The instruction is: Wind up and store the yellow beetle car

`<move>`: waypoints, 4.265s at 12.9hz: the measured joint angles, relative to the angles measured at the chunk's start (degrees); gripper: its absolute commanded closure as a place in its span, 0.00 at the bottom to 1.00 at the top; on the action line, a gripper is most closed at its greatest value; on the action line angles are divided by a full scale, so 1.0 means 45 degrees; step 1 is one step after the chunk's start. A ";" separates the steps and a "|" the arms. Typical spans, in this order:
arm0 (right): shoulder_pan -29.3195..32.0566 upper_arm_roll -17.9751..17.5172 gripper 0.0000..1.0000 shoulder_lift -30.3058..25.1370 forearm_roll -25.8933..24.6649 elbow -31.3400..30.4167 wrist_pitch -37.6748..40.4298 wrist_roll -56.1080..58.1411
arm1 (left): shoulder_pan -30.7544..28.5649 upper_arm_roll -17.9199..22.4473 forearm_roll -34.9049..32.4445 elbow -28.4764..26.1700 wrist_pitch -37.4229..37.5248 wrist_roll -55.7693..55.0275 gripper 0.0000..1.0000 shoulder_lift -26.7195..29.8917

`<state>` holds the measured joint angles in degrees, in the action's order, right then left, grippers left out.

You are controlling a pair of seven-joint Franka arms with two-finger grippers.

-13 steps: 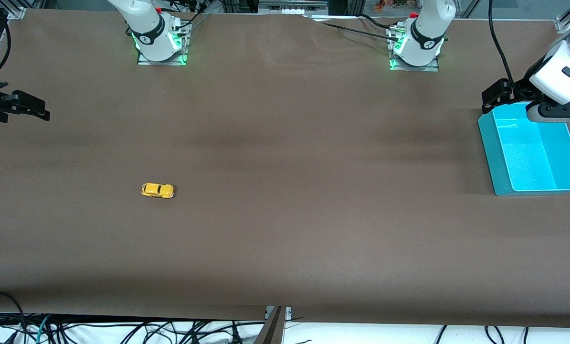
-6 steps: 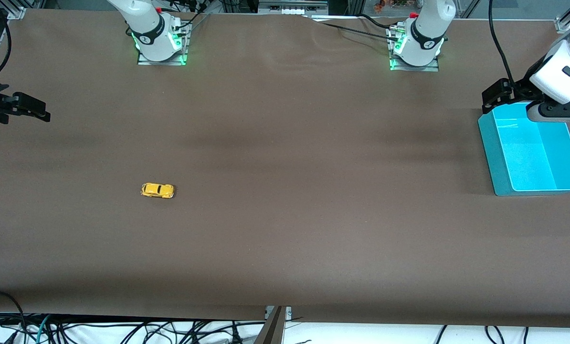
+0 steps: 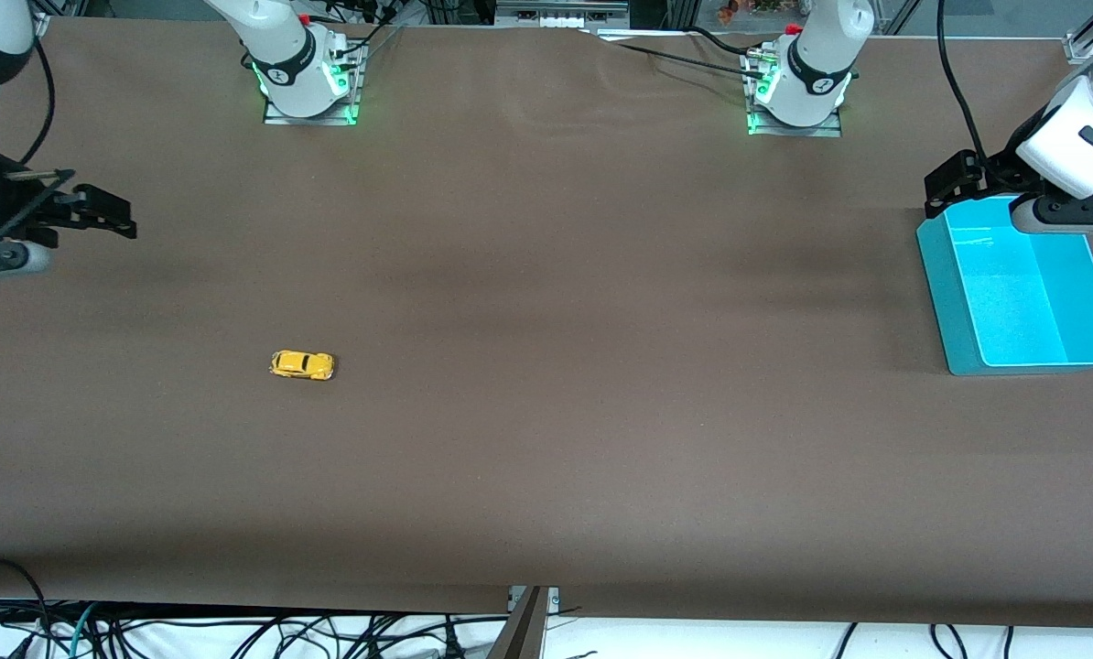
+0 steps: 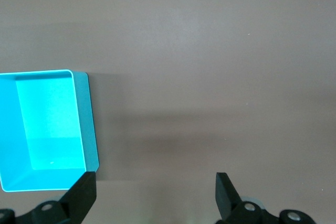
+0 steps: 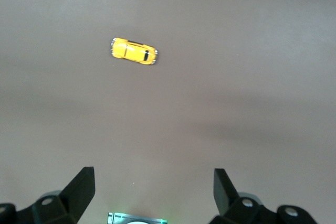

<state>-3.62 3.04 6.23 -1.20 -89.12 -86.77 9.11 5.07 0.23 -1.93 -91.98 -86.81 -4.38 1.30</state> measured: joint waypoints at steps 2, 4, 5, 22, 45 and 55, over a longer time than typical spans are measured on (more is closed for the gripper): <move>-0.0331 -0.0013 0.00 0.0160 0.0000 0.0000 0.0004 0.0000 | 0.0000 -0.0001 0.0000 0.0001 -0.0023 0.0000 0.00 0.0000; -0.0554 -0.0015 0.00 0.0397 0.0000 -0.0012 0.0239 0.0029 | 0.0001 -0.0001 0.0000 0.0002 -0.0048 0.0000 0.00 0.0000; -0.0588 -0.0018 0.00 0.0602 -0.0001 -0.0018 0.0478 0.0297 | 0.0000 -0.0001 0.0000 0.0002 -0.0056 0.0000 0.00 0.0000; -0.0810 0.0035 0.00 0.2584 -0.0428 -0.5718 -0.9423 1.2645 | 0.0002 -0.0004 0.0000 0.0012 -0.0068 0.0000 0.00 -0.0001; -0.0900 -0.0739 0.81 0.4757 -0.0431 -0.6542 -1.4124 1.5637 | 0.0002 -0.0005 0.0000 0.0015 -0.0068 0.0000 0.00 -0.0002; 0.0899 -0.0667 0.79 0.4780 -0.0430 -0.6543 -1.4163 1.8524 | 0.0003 -0.0006 0.0000 0.0015 -0.0068 0.0000 0.00 -0.0006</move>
<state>0.43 0.04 27.74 -3.14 -118.56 -150.50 92.46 5.08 0.20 -1.93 -91.92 -87.12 -4.38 1.27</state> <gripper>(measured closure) 0.577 0.000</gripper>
